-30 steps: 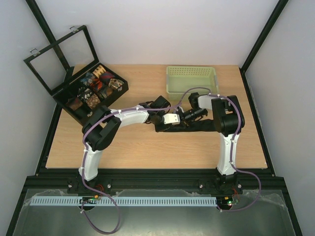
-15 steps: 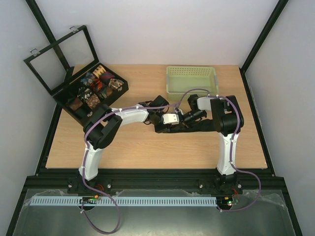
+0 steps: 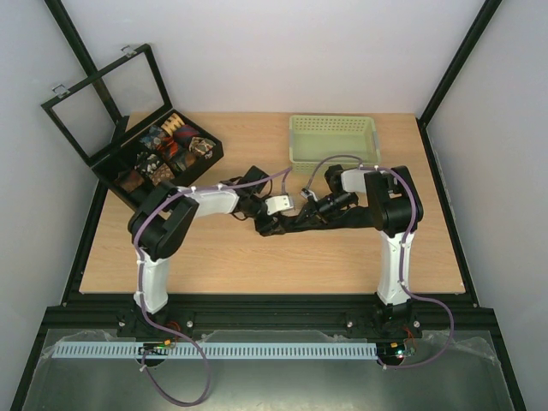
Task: Roll the ties
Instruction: Roll the tie at the center of the board.
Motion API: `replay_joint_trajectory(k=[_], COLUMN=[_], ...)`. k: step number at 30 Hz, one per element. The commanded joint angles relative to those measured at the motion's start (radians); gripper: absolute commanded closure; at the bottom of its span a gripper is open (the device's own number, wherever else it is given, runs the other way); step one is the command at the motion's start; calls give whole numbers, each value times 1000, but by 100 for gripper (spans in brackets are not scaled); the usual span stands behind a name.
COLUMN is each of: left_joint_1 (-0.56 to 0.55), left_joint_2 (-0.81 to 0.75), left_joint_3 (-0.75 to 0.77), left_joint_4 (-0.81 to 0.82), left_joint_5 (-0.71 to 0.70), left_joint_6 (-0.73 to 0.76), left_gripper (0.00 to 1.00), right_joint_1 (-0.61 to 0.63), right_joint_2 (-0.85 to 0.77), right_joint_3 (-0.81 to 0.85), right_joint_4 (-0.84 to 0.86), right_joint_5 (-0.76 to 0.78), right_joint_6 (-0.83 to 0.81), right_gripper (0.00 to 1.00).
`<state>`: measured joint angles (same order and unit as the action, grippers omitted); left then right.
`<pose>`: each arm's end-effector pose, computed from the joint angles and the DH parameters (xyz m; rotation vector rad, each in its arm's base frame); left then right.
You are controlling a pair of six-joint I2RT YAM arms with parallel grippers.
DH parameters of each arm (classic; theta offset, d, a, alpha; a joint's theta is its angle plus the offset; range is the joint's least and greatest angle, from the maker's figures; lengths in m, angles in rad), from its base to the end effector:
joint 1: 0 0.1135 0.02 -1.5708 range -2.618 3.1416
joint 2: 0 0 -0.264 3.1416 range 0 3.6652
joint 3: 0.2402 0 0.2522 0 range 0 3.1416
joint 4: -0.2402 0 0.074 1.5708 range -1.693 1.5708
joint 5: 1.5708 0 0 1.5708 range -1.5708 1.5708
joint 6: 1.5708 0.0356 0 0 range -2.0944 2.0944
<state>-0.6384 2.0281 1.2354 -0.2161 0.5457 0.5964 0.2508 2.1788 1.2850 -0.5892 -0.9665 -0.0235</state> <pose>0.3157 -0.2573 0.1296 1.6146 1.9248 -0.7158 0.3602 0.1225 0.0830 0.4395 -2.7201 -1.4499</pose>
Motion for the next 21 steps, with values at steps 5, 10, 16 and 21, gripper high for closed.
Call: replay_joint_trajectory(k=[5, 10, 16, 21], left_joint_1=[48, 46, 25, 0], left_joint_2=[-158, -182, -105, -50], left_joint_3=[-190, -273, -246, -218], left_joint_4=[201, 386, 472, 440], left_joint_5=[53, 99, 128, 133], left_joint_6=[-36, -30, -21, 15], left_gripper=[30, 24, 24, 30], right_joint_1=[9, 10, 10, 8], right_joint_2=[64, 68, 73, 76], right_joint_3=[-40, -35, -27, -20], right_joint_4=[-17, -23, -38, -45], right_joint_5=[200, 209, 215, 220], right_joint_6=[-7, -13, -29, -38], right_gripper=[99, 99, 99, 99])
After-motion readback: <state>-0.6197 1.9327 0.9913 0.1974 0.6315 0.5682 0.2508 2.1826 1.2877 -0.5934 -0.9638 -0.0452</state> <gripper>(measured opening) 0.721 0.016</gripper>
